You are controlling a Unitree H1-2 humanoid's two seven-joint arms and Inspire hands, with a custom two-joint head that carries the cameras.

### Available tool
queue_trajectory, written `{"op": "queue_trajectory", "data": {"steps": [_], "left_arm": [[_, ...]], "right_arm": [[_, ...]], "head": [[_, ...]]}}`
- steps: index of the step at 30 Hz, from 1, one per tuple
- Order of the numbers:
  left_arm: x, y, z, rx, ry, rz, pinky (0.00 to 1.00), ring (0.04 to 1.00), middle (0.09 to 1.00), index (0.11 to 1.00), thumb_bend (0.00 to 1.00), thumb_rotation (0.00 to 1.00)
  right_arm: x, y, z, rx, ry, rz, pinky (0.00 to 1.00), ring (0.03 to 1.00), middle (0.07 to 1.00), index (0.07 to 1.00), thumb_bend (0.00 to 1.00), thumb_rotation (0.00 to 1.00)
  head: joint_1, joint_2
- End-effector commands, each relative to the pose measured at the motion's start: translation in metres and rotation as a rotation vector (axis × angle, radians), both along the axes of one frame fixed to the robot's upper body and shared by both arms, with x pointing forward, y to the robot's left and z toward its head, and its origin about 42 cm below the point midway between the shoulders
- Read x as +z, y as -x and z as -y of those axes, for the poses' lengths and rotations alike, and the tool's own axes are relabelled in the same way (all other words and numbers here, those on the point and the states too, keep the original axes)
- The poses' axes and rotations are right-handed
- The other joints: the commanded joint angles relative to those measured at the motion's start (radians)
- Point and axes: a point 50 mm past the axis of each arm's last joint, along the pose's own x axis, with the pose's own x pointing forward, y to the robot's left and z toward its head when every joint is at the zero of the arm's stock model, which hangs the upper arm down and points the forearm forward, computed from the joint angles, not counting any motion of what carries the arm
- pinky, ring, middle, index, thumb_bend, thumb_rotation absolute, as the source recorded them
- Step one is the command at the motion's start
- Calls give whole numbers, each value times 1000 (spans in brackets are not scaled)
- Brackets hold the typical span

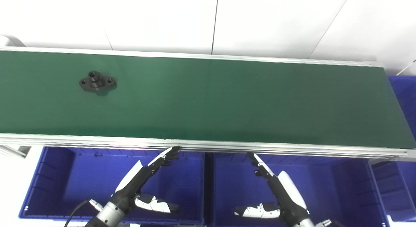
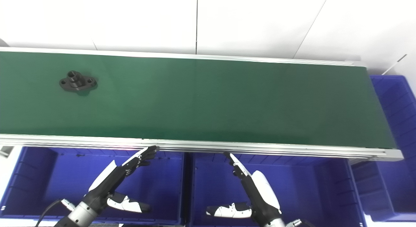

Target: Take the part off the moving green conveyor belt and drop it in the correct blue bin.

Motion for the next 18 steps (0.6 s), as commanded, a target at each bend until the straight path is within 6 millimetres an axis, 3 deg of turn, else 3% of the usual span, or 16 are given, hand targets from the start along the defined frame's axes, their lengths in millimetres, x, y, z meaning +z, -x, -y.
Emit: {"op": "queue_trajectory", "data": {"steps": [1,18], "left_arm": [[9,-1,2,-8,33,53,868,913,938,939,1000,394],[10,0,5,-17,22,64,859,906,933,932,1000,389]], "right_arm": [[10,-1,-2,21,-18,75,793,901,953,965,1000,518],[7,-1,3,11,-44,55,839,932,966,965,1000,491]], "head": [[8,2],[-2,-8]]}}
